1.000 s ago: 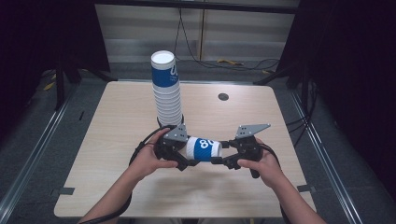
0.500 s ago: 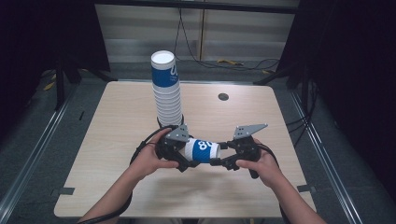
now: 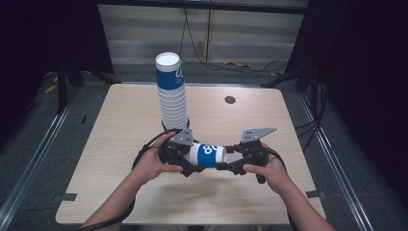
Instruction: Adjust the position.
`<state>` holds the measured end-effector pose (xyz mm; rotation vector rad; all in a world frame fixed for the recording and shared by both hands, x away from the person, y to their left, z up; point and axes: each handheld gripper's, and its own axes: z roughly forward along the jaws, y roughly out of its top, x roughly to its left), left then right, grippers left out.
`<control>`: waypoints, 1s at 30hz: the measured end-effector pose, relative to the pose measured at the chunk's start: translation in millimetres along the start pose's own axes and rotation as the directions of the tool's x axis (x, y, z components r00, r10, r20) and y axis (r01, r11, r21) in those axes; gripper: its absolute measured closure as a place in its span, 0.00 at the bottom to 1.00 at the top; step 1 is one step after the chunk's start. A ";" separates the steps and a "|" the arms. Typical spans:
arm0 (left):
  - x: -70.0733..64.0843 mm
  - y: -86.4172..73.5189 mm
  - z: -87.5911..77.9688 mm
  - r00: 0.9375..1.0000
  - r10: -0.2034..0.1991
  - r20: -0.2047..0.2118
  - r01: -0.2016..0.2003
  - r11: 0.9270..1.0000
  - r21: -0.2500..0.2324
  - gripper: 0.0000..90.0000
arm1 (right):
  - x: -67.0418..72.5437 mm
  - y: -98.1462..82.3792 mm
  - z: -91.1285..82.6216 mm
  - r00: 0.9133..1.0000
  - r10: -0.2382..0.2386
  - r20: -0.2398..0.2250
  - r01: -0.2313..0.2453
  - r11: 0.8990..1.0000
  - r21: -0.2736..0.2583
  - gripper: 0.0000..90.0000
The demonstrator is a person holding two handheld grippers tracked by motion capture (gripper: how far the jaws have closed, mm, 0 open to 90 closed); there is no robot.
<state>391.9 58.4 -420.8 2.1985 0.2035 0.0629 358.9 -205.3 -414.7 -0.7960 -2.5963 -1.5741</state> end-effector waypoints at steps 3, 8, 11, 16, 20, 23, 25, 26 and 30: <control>0.1 0.8 -1.4 1.000 -0.011 -0.007 0.011 1.000 0.000 0.11 | -0.5 1.1 -0.4 1.000 0.006 -0.004 -0.006 1.000 -0.012 0.33; -0.3 0.3 -1.3 1.000 -0.028 0.001 0.028 1.000 0.015 0.12 | -1.5 0.4 0.0 1.000 0.009 -0.006 -0.009 1.000 -0.027 0.32; -0.3 -0.4 -0.9 0.999 -0.036 0.002 0.036 0.999 0.019 0.12 | -1.6 0.2 0.2 1.000 0.008 -0.004 -0.008 1.000 -0.028 0.32; -1.0 -1.1 1.6 1.000 -0.029 0.001 0.029 0.999 0.025 0.12 | -1.1 -0.1 0.1 1.000 -0.003 -0.001 0.003 1.000 -0.018 0.33; -0.5 -2.2 2.2 1.000 -0.026 0.004 0.026 1.000 0.018 0.11 | -1.4 -1.3 -0.1 1.000 0.001 0.001 -0.001 1.000 -0.019 0.33; -0.7 -2.1 2.4 1.000 -0.029 0.001 0.029 0.999 0.013 0.11 | -1.9 -1.3 -0.4 1.000 0.002 -0.001 -0.002 1.000 -0.020 0.32; -0.6 -2.0 2.4 1.000 -0.028 0.001 0.028 1.000 0.015 0.11 | -2.1 -1.4 -0.4 1.000 0.001 -0.002 -0.001 1.000 -0.021 0.32; -0.4 -2.1 2.7 1.000 -0.027 0.005 0.027 1.000 0.014 0.11 | -2.4 -1.6 -0.4 1.000 0.004 -0.004 -0.004 1.000 -0.022 0.32; 0.5 -3.0 3.5 1.000 -0.026 0.001 0.026 0.999 0.035 0.11 | -3.4 -2.4 1.3 1.000 0.012 -0.002 -0.012 1.000 -0.016 0.32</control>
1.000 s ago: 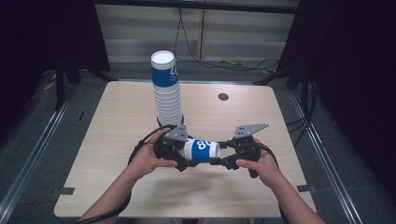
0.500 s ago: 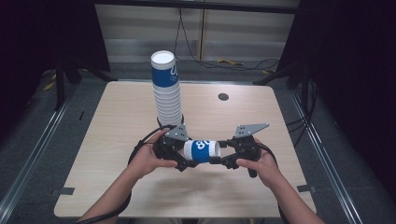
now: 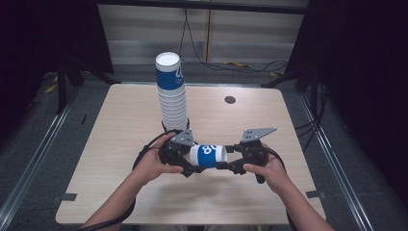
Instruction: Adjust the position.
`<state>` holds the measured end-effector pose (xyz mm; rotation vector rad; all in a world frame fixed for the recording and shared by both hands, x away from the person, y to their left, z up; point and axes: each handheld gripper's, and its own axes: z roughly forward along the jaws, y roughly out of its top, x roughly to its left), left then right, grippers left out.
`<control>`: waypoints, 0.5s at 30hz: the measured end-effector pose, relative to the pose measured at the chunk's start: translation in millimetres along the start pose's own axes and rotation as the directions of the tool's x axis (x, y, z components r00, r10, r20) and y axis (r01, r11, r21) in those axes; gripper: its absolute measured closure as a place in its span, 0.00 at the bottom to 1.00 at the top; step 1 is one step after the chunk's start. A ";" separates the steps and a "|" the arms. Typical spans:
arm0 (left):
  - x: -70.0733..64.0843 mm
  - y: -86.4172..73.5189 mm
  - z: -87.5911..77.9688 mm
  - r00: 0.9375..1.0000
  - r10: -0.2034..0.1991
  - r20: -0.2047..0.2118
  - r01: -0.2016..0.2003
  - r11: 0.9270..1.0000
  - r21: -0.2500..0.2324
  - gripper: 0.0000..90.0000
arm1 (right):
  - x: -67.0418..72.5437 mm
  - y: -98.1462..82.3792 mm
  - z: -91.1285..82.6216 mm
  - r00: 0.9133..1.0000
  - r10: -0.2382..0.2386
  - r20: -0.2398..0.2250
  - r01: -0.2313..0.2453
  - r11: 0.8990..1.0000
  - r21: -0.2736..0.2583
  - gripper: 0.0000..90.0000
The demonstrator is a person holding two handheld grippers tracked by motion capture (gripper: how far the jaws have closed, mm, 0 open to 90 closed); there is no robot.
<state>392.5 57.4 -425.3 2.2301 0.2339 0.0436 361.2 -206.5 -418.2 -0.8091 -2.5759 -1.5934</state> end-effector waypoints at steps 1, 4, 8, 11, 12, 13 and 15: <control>0.0 -0.1 0.1 1.000 -0.003 0.002 0.003 1.000 0.004 0.11 | -0.1 -0.1 0.3 1.000 0.001 -0.001 -0.001 1.000 0.003 0.32; -0.1 0.2 -0.5 1.000 -0.020 0.004 0.020 1.000 -0.002 0.12 | -1.1 -0.3 0.7 1.000 0.008 -0.007 -0.008 1.000 0.000 0.32; 0.3 1.9 -3.0 1.000 -0.025 -0.001 0.025 1.000 0.002 0.13 | -2.2 1.3 -0.2 1.000 0.018 -0.013 -0.018 1.000 -0.009 0.32; 0.2 1.8 -3.6 0.999 -0.053 0.005 0.053 0.999 -0.005 0.14 | -3.7 2.0 -1.1 0.999 0.044 -0.014 -0.044 0.999 -0.029 0.32; -0.1 1.9 -3.7 0.998 -0.055 0.003 0.055 0.998 -0.004 0.14 | -3.7 2.2 -1.1 0.999 0.043 -0.014 -0.043 0.999 -0.027 0.32; -0.1 2.0 -3.9 0.998 -0.059 0.004 0.059 0.998 -0.003 0.14 | -3.5 2.5 -1.2 0.999 0.042 -0.014 -0.042 0.999 -0.028 0.32; -0.2 1.9 -3.9 0.998 -0.069 0.005 0.069 0.998 -0.006 0.15 | -3.3 2.7 -1.2 0.999 0.042 -0.013 -0.042 0.999 -0.031 0.32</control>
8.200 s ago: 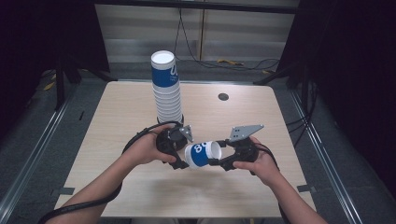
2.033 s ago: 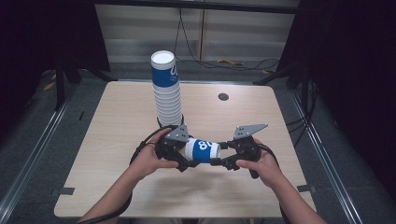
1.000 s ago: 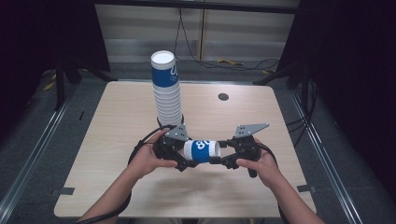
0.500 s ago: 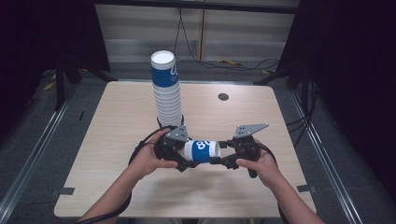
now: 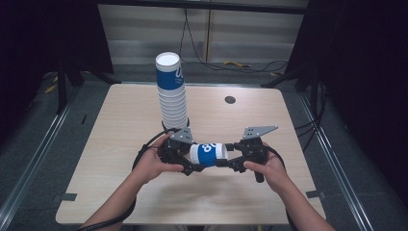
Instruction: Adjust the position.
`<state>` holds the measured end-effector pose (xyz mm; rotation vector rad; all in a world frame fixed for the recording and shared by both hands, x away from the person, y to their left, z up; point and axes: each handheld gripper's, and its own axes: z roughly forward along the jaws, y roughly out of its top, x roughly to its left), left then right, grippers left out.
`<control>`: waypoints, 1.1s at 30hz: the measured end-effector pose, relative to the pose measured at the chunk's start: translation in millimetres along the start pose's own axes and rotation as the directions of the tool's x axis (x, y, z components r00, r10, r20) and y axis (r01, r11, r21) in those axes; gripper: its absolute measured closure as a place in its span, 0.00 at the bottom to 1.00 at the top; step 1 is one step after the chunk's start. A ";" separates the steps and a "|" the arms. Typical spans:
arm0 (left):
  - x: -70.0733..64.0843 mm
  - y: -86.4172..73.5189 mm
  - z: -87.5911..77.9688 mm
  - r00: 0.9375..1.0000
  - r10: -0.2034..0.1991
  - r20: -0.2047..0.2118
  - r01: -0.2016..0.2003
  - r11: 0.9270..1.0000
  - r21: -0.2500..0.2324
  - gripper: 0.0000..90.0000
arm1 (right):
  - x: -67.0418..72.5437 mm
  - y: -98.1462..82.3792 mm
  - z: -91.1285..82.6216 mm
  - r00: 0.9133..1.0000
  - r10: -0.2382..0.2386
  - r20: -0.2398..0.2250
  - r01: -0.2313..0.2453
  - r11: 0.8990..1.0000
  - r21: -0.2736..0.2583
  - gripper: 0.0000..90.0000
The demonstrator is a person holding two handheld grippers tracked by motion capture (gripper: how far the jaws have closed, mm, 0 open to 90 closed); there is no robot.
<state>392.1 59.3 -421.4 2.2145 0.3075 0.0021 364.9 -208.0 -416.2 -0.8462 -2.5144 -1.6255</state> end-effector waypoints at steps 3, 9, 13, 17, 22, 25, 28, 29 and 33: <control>1.0 0.1 -0.5 1.000 -0.017 0.010 0.017 1.000 -0.008 0.16 | -0.2 -1.0 0.3 1.000 0.004 0.002 -0.004 1.000 -0.010 0.31; 1.0 2.6 -3.0 1.000 -0.014 0.002 0.014 1.000 0.001 0.16 | -0.5 -4.0 1.6 1.000 0.010 0.015 -0.009 1.000 -0.019 0.29; 1.5 1.9 -4.2 1.000 -0.029 0.011 0.029 1.000 -0.005 0.17 | -0.8 -5.8 2.6 1.000 0.015 0.018 -0.014 1.000 -0.017 0.28; 1.5 2.5 -5.7 1.000 -0.021 0.005 0.021 1.000 0.011 0.17 | -0.4 -7.4 3.7 1.000 0.016 0.016 -0.015 1.000 -0.015 0.28; 2.0 4.1 -8.0 1.000 -0.017 0.010 0.017 1.000 0.004 0.18 | -0.8 -8.8 4.7 1.000 0.008 0.024 -0.008 1.000 -0.010 0.26; 2.2 4.4 -8.3 1.000 -0.017 0.013 0.017 1.000 0.004 0.19 | -0.7 -9.9 5.0 1.000 0.007 0.027 -0.007 1.000 -0.008 0.26; 2.2 4.7 -8.5 1.000 -0.013 0.013 0.013 1.000 0.003 0.19 | -0.7 -10.9 5.8 0.999 0.004 0.032 -0.004 1.000 -0.001 0.25; 2.2 4.7 -8.5 1.000 -0.013 0.013 0.013 1.000 0.003 0.19 | -0.8 -11.3 6.0 0.999 0.002 0.033 -0.002 1.000 0.001 0.25; 2.7 4.7 -8.1 1.000 -0.009 0.014 0.009 1.000 0.005 0.20 | -0.9 -11.5 6.5 0.999 -0.001 0.037 0.001 1.000 0.004 0.25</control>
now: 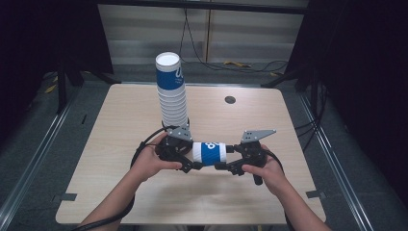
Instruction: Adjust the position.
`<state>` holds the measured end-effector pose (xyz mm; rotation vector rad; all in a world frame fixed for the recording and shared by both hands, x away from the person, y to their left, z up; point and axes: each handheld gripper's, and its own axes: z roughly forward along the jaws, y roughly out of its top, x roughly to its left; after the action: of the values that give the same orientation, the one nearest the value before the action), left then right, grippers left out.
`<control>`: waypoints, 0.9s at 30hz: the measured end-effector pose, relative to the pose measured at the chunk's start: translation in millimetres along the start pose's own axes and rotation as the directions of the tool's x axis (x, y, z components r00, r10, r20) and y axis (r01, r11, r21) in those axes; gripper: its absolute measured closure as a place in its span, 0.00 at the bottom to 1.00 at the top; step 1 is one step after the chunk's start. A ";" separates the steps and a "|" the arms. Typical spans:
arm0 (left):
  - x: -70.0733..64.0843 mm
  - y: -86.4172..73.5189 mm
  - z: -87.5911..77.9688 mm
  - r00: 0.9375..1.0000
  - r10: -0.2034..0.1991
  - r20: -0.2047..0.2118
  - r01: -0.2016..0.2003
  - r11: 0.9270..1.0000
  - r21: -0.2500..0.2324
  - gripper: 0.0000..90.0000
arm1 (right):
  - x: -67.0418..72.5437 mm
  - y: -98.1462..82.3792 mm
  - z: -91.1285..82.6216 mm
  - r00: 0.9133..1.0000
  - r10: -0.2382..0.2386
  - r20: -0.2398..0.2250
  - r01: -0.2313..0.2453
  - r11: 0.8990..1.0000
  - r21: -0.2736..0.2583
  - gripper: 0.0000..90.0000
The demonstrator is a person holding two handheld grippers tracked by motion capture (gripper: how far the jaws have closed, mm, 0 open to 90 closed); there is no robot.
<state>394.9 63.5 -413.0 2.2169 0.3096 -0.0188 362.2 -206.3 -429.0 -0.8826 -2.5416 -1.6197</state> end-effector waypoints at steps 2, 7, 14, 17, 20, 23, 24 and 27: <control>0.3 -0.8 0.8 1.000 -0.007 0.000 0.007 1.000 -0.009 0.20 | -0.1 0.7 0.2 1.000 -0.006 0.006 0.006 1.000 0.005 0.25; 1.0 -1.1 0.0 1.000 -0.009 0.000 0.009 1.000 -0.006 0.20 | 0.2 1.0 0.7 1.000 -0.016 0.013 0.016 1.000 0.013 0.24; 1.8 -1.5 -4.0 1.000 -0.012 0.002 0.012 1.000 -0.018 0.21 | 0.2 -0.6 1.9 0.999 -0.037 0.032 0.036 0.999 0.032 0.25; 2.0 -0.9 -5.6 1.000 -0.008 -0.003 0.008 1.000 -0.010 0.21 | 0.3 -0.9 2.7 0.998 -0.044 0.034 0.043 0.998 0.036 0.25; 2.1 -0.8 -5.9 1.000 -0.010 0.001 0.010 1.000 -0.016 0.21 | 1.4 -0.8 3.4 0.998 -0.058 0.038 0.056 0.997 0.046 0.25; 2.0 -0.7 -6.4 1.000 -0.011 0.002 0.011 1.000 -0.010 0.21 | 2.9 -1.3 4.3 0.995 -0.089 0.051 0.086 0.994 0.062 0.24; 2.1 -0.7 -6.6 1.000 -0.012 0.008 0.012 1.000 -0.011 0.21 | 2.8 -1.5 4.4 0.994 -0.095 0.055 0.092 0.993 0.068 0.24; 2.3 -0.3 -7.4 1.000 -0.009 0.002 0.009 1.000 -0.005 0.21 | 3.4 -1.8 4.3 0.991 -0.114 0.065 0.109 0.991 0.077 0.24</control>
<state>396.3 70.0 -408.9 2.2105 0.3187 -0.0249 359.8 -201.8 -431.5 -0.8183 -2.7239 -1.5380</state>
